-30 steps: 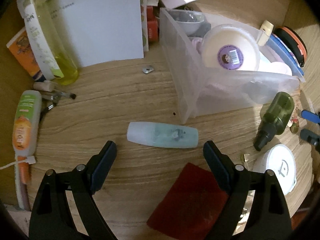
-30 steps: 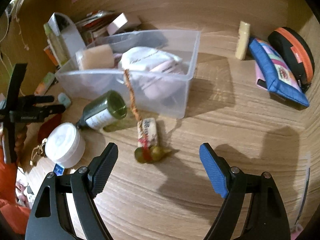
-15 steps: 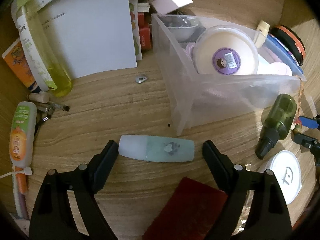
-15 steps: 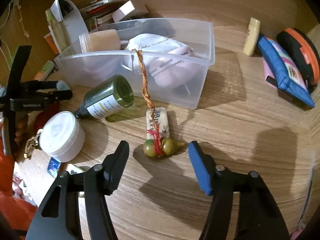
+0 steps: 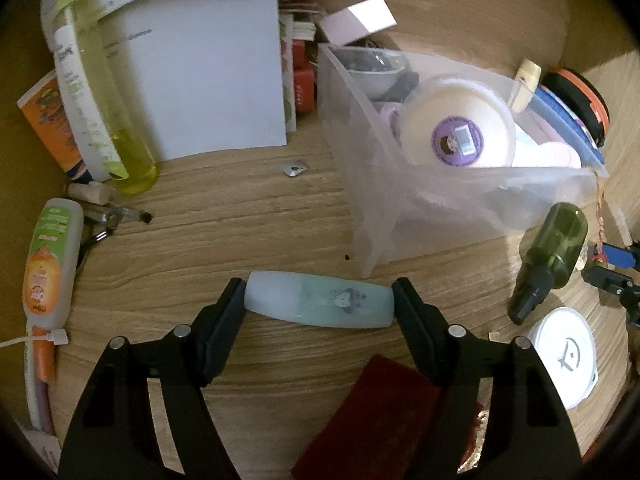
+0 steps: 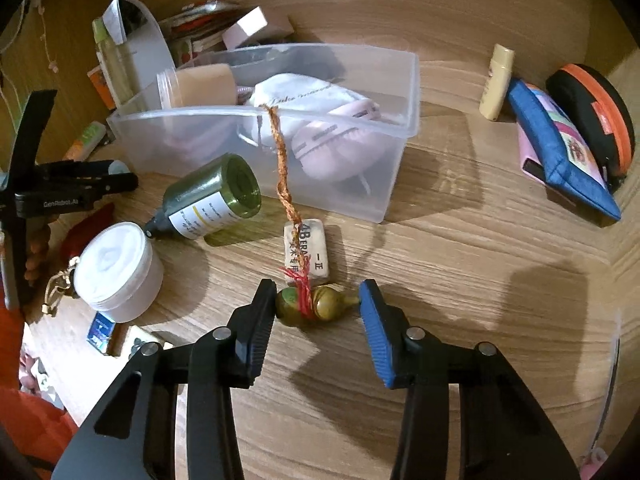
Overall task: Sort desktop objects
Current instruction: 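Carry the tube and ornament into the clear bin and open both tools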
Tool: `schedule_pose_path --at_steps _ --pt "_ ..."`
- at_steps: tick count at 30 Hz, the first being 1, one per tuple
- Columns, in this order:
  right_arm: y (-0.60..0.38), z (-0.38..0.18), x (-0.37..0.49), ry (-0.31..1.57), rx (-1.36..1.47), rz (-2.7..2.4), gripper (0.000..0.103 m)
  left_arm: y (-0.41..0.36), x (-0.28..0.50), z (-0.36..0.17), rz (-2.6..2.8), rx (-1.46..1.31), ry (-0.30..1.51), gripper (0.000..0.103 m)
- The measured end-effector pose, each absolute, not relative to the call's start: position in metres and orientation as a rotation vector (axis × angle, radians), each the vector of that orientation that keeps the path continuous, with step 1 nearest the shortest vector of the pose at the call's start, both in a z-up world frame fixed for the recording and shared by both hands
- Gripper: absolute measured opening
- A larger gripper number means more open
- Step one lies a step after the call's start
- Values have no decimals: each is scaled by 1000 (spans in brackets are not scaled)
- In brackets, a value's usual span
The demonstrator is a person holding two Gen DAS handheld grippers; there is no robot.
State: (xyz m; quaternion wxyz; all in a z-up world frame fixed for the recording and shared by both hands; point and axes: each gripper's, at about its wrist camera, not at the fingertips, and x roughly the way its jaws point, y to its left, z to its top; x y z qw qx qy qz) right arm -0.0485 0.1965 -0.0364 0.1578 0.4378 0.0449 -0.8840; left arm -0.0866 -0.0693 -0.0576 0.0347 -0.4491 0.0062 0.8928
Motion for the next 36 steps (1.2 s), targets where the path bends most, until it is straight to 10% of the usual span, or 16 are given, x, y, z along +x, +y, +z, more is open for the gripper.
schedule_pose_path --at_steps 36 --pt "175 61 -120 93 863 -2634 40 -21 -106 17 2769 -1204 96 73"
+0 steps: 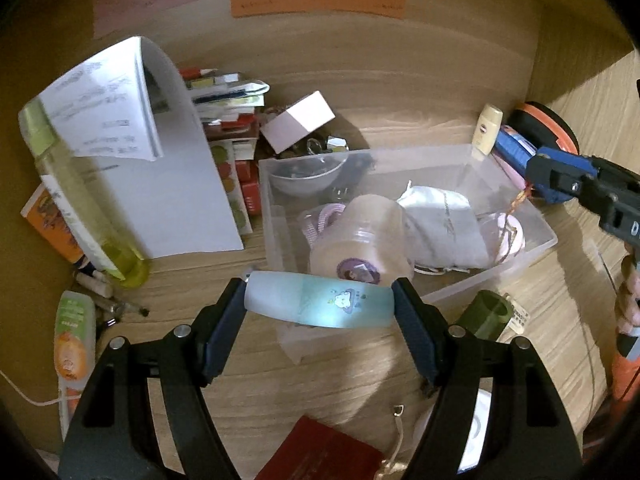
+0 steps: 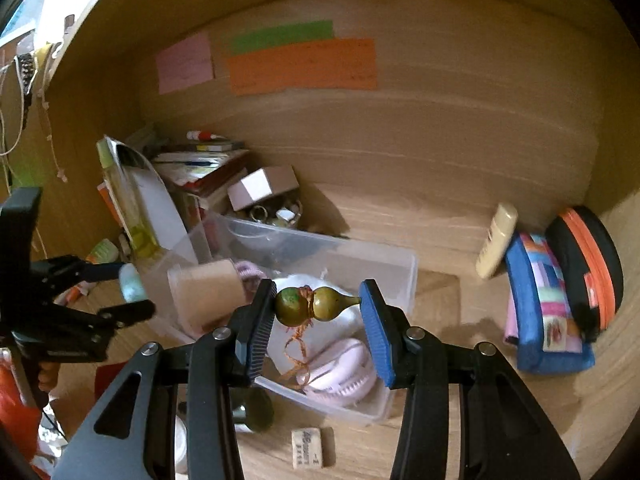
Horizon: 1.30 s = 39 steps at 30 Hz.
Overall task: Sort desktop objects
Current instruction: 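Carry the tube and ornament into the clear bin and open both tools, then grasp the dark green glass bottle with the right tool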
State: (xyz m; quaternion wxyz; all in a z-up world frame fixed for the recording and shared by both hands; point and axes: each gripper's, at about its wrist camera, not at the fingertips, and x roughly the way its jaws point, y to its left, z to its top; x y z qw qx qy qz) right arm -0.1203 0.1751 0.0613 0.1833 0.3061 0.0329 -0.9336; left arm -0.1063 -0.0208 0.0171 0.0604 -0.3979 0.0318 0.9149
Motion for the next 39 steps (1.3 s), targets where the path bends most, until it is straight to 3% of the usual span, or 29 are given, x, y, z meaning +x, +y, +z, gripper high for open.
schedule_pose_path --at_steps 25,32,34,39 --pt "152 6 -143 126 1064 -2458 40 4 -124 8 2737 -1212 182 73" --pt "156 6 -145 118 1072 -2467 53 -3 -123 9 2710 -1238 117 73" --pt "155 8 -144 117 1064 -2470 63 -3 -120 11 2709 -1236 117 74" --pt "154 18 -136 143 1019 -2489 68 -4 -112 16 2721 -1225 126 79"
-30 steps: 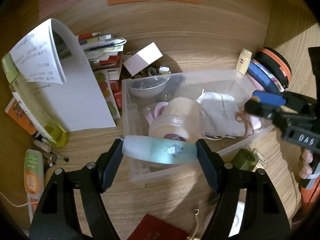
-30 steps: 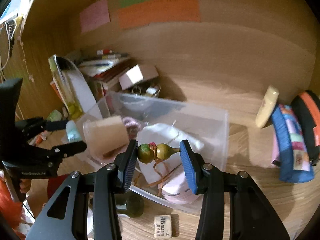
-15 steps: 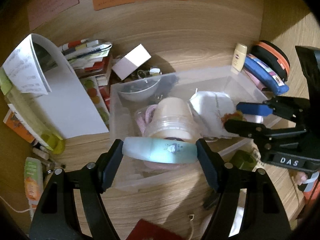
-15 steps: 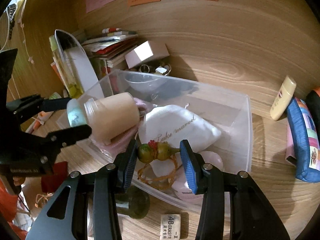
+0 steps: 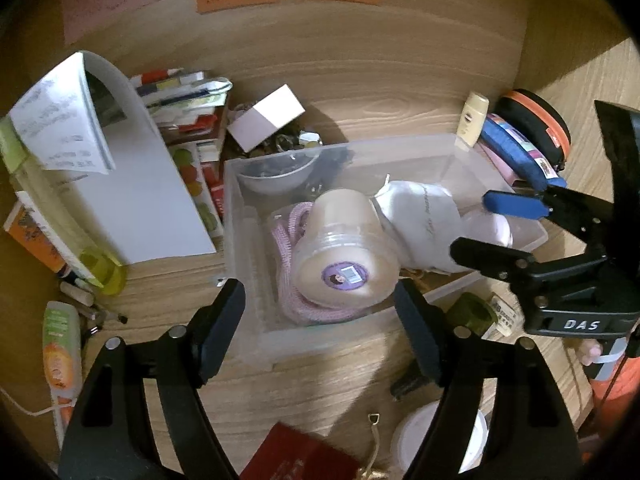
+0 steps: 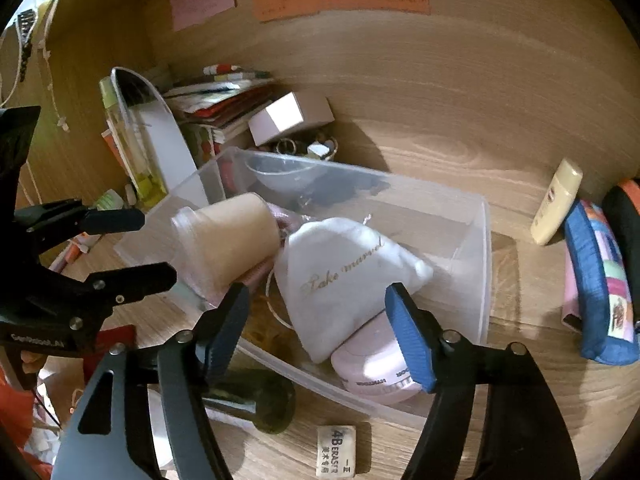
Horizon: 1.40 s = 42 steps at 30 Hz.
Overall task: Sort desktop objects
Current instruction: 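Grasp the dark green glass bottle with the right tool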
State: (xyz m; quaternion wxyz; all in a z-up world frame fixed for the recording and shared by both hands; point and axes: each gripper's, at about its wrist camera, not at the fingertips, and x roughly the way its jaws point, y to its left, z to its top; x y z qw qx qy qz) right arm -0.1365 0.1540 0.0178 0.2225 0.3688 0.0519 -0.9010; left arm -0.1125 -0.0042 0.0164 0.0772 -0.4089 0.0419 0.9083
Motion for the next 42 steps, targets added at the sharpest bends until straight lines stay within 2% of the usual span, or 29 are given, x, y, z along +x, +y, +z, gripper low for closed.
schedule_pose_path --at_steps 3,6,8,21,42 --pt "157 27 -129 150 981 -2513 74 -9 -106 22 2740 -1202 115 81" --pt "160 38 -120 157 947 -2531 78 -16 -96 28 2758 -1175 94 91" --pt "163 43 -114 150 924 -2541 83 -21 -88 30 2774 -1158 101 92" --pt "169 37 -75 153 950 -2538 84 -59 -47 4 2793 -1296 27 95" --pt "138 -14 -74 172 1162 -2386 84 -42 -12 -52 2597 -1451 83 95"
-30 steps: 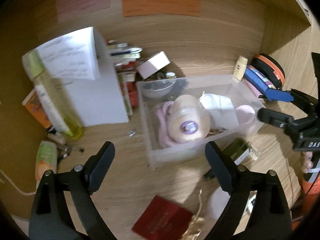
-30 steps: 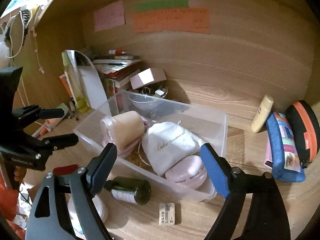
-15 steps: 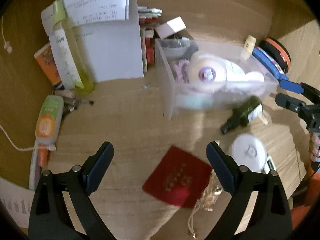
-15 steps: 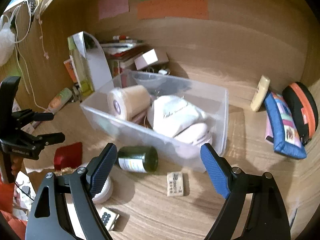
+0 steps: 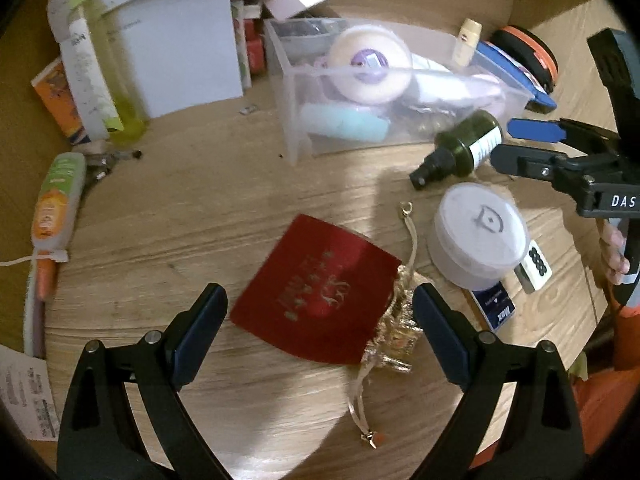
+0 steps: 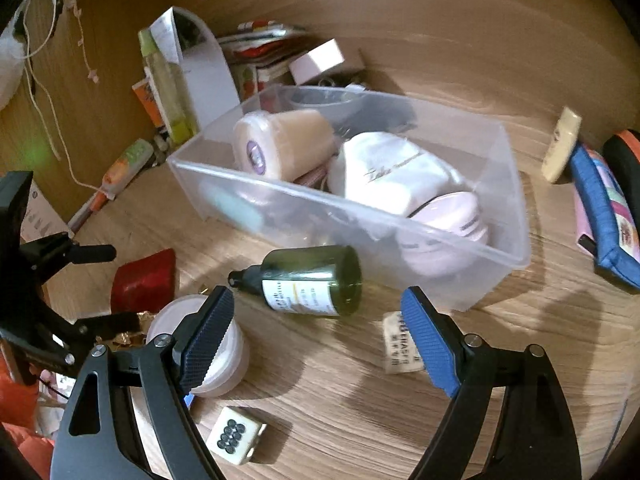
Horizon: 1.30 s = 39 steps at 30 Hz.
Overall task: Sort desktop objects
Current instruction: 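Grasp the dark green glass bottle with the right tool, then lift the green bottle with the right tool while the left tool grasps the red velvet pouch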
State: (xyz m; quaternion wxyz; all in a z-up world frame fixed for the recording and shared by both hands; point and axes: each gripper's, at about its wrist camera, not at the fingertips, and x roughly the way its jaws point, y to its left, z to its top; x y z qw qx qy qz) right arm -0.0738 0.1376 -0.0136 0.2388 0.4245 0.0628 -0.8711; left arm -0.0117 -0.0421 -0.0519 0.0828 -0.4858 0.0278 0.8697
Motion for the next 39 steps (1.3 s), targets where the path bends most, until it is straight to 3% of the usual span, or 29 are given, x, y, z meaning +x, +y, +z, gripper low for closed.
schedule_pose_path --at_steps 6,16,21,25,26,28,32,34,37,39 --pt "121 -26 -78 239 1201 -2370 84 -44 -16 -59 2565 -1468 72 96" --pt "117 -32 -96 175 1261 -2354 81 -39 -19 -60 2524 -1454 74 97" --pt "114 -38 -96 185 1270 -2336 61 -34 -22 -61 2516 -1434 107 98" --pt "106 -38 -88 267 1214 -2364 61 -28 -21 -63 2555 -1400 149 97" --pt "106 -38 -88 273 1208 -2366 61 -27 -21 -63 2560 -1391 156 95" --pt "106 -37 -89 272 1205 -2361 61 -27 -20 -60 2572 -1370 148 80" --pt "110 -33 -88 250 1186 -2366 61 -32 -23 -57 2604 -1364 116 58" --pt "111 -28 -84 244 1166 -2371 61 -37 -24 -54 2614 -1369 75 33" --pt "113 -22 -78 237 1138 -2376 61 -49 -30 -53 2615 -1384 -34 18" --pt "114 -17 -72 236 1115 -2382 61 -59 -30 -52 2629 -1383 -102 17"
